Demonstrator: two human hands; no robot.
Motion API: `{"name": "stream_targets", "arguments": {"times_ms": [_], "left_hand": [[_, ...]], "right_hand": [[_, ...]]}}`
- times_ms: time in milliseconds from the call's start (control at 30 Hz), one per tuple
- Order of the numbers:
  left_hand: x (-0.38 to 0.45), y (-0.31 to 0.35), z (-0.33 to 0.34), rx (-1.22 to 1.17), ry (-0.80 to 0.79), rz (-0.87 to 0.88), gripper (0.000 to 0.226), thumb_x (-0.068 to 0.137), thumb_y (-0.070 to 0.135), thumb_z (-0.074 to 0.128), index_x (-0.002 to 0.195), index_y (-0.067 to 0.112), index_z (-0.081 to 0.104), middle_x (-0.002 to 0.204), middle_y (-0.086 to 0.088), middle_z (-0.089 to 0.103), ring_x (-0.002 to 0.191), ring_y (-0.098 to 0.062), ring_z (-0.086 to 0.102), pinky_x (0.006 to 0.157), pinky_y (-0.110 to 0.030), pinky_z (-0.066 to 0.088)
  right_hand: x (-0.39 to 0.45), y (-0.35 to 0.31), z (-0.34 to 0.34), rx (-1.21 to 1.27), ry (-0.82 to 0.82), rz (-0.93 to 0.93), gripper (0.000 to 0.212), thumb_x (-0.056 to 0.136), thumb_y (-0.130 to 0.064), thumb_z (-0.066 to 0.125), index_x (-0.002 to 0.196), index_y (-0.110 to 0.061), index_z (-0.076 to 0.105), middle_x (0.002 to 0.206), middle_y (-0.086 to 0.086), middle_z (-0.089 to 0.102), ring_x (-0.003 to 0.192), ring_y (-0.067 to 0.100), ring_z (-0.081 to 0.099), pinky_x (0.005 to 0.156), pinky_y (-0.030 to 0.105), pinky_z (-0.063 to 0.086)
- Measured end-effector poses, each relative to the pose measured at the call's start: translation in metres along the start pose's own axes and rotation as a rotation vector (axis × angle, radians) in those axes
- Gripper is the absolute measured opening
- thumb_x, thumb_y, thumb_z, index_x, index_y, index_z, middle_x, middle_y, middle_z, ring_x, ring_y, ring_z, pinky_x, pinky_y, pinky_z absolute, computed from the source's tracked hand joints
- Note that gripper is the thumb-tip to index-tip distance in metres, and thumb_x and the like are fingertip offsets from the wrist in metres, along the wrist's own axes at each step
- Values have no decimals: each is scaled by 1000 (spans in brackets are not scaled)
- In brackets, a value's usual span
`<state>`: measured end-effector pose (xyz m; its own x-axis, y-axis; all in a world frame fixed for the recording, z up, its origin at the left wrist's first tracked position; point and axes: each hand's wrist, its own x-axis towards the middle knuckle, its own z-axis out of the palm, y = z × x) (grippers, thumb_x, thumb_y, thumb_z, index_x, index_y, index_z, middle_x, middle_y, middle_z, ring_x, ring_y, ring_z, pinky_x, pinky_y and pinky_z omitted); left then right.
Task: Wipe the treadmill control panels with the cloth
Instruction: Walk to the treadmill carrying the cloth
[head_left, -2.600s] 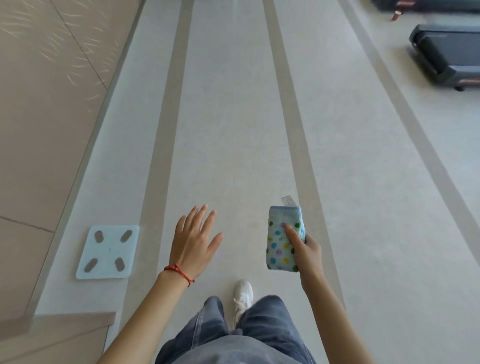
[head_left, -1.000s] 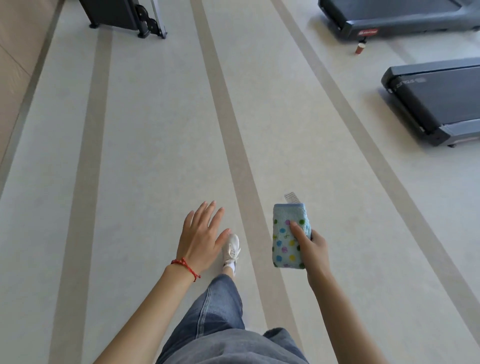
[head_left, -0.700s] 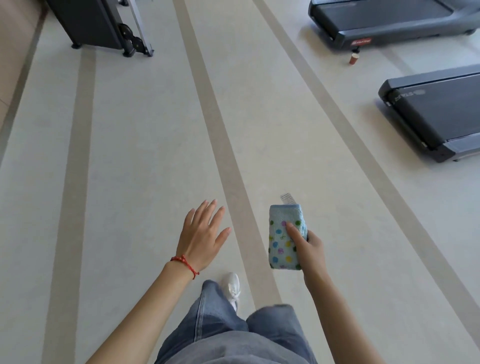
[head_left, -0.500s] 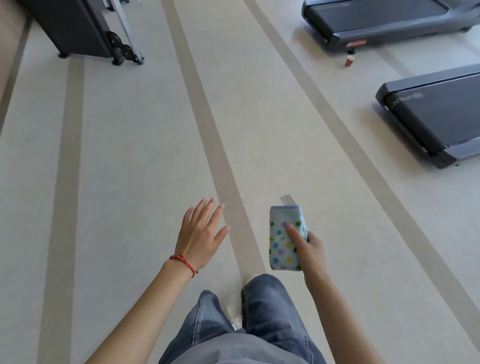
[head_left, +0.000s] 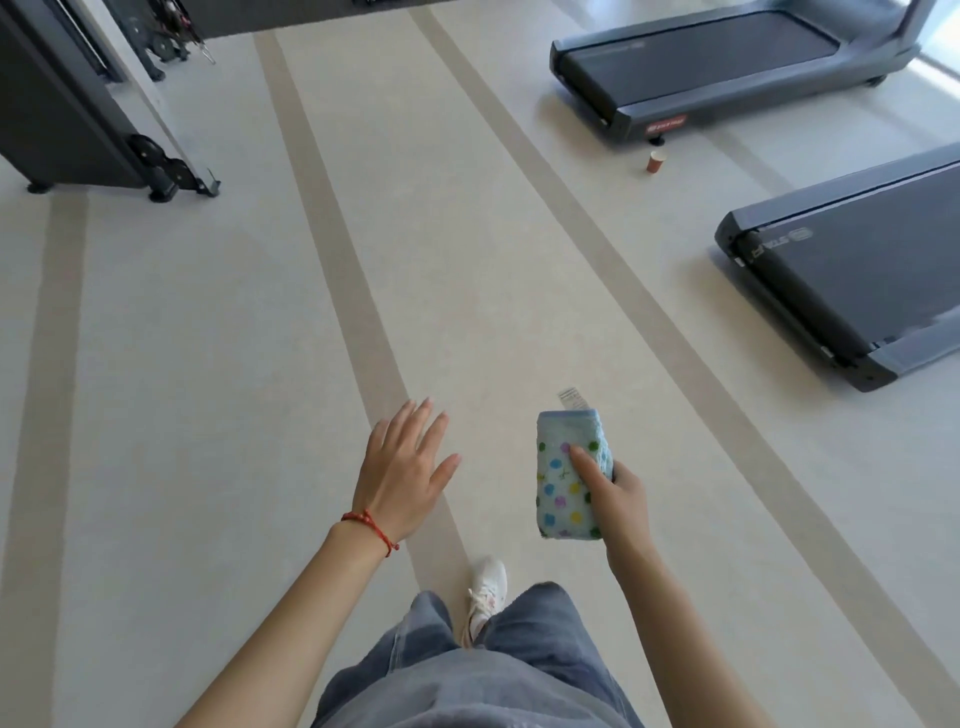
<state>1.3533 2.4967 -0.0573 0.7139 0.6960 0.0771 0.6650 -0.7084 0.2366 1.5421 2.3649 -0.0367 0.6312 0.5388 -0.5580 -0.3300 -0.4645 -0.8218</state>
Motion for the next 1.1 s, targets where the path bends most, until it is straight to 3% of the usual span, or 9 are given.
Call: {"name": "stream_targets", "arguments": {"times_ms": [333,667,867,1100], "left_hand": [[187,22,17,-6,-88,233,68,99,48,13,115,3,62,124,-19,58,114,-36,54,89,-51,47],[414,69,48,8,-148,673,67,100,48,14,117,4,62,125,-18,57,114,-35,54,89,-48,46],[511,110,65,-19,-167,897,66,100,48,15,118,4,61,125,-18,57,116,-34,50,91,-46,42],[583,169,91,-58,-219,999,68,100,48,14,118,3,62,125,-19,57,114,-36,54,89,-50,45]], "right_hand": [[112,-77,-22,156,176,61,30,81,-35,67,92,-7,60,86,8,68,73,21,67,50,27,51],[227,-140,-59,481,560,127,28,81,-32,68,93,-7,62,86,9,68,73,22,67,52,28,52],[268,-167,-78,633,761,143,24,83,-30,67,93,-8,64,84,6,68,71,20,67,48,25,51],[318,-190,-120,718,879,144,25,83,-29,66,94,-7,63,83,5,68,70,19,67,45,22,52]]}}
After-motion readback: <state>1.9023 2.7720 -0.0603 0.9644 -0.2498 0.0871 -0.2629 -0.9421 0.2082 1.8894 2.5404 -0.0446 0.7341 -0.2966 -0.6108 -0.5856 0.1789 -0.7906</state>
